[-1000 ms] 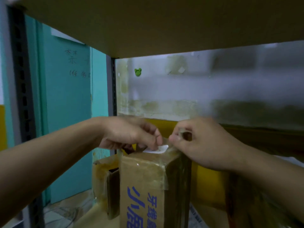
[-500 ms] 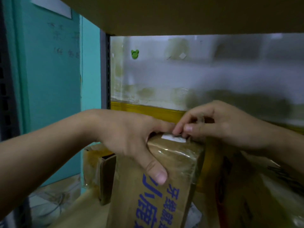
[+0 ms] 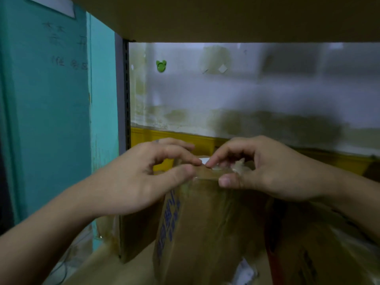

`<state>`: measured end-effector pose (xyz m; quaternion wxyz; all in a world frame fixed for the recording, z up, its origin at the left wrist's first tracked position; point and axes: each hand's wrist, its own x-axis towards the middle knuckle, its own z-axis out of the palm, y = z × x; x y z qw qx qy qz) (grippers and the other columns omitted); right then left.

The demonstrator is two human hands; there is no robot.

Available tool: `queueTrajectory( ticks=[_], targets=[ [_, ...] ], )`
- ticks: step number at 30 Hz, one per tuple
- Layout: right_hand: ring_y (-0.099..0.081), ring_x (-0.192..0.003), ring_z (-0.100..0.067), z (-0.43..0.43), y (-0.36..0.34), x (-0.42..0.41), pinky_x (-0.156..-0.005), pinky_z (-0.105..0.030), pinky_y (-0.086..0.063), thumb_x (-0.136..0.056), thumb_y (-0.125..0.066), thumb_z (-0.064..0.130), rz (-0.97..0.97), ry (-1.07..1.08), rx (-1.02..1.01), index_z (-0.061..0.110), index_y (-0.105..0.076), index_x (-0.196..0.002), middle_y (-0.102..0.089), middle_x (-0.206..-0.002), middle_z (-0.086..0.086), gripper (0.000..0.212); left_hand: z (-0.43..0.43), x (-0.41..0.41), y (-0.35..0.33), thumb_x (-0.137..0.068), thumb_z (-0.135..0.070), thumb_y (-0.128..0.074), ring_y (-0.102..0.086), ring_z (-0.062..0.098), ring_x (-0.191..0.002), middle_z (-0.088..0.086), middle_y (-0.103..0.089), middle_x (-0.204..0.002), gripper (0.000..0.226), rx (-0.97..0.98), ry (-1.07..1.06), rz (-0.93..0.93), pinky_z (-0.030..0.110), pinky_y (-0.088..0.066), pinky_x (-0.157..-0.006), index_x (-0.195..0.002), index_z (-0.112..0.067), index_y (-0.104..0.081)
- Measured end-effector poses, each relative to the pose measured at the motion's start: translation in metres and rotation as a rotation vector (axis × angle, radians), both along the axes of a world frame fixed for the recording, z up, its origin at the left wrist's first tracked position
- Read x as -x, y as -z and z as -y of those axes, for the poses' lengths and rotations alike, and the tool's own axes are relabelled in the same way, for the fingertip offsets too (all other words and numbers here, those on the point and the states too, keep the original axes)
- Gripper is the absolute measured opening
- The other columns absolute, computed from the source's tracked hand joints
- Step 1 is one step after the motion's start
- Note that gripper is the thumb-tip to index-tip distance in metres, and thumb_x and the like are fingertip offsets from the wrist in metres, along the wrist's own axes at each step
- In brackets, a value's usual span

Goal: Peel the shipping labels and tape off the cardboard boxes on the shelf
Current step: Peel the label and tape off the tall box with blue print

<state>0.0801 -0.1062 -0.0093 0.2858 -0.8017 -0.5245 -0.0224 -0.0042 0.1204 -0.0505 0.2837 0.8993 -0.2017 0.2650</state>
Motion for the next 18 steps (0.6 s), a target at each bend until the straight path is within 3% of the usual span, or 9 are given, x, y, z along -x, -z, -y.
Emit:
queueTrajectory(
  ticks=[2,4,8,18],
  targets=[
    [-0.065,-0.084,-0.008,-0.002,0.000,-0.001,-0.078,-0.028,-0.053,-0.070,-0.074,0.045,0.016,0.008,-0.010,0.034,-0.072,-0.096,-0.069,-0.090,0.011,0.029,0.009,0.004,0.003,-0.071,-0.080,-0.051,-0.049,-0.010,-0.121,-0.026,-0.057,-0.125,0.059,-0.093,-0.099,0.072,0.025,-0.043,-0.102,-0.110,-0.040,-0.068],
    [-0.065,-0.085,-0.006,-0.002,0.000,0.000,-0.079,-0.032,-0.054,-0.068,-0.074,0.047,0.031,0.022,-0.009,0.034,-0.071,-0.095,-0.069,-0.093,0.013,0.030,0.018,0.007,0.008,-0.065,-0.087,-0.050,-0.055,-0.003,-0.110,-0.022,-0.060,-0.111,0.062,-0.105,-0.169,0.118,0.029,-0.047,-0.093,-0.102,-0.039,-0.065],
    [-0.063,-0.089,-0.002,-0.003,0.000,0.003,-0.081,-0.032,-0.053,-0.061,-0.071,0.053,0.072,0.081,0.024,0.038,-0.069,-0.095,-0.064,-0.097,0.022,0.037,0.025,0.004,0.011,-0.067,-0.081,-0.051,-0.054,0.002,-0.094,-0.020,-0.056,-0.093,0.048,-0.088,-0.243,0.198,0.032,-0.048,-0.081,-0.092,-0.040,-0.060],
    [-0.059,-0.082,-0.004,-0.007,0.003,0.008,-0.073,-0.030,-0.051,-0.073,-0.079,0.039,0.116,0.143,0.027,0.037,-0.064,-0.090,-0.060,-0.090,0.017,0.023,0.032,0.010,0.006,-0.077,-0.068,-0.057,-0.049,0.000,-0.094,-0.022,-0.053,-0.094,0.033,-0.129,-0.297,0.136,0.023,-0.042,-0.080,-0.094,-0.040,-0.054]
  ],
)
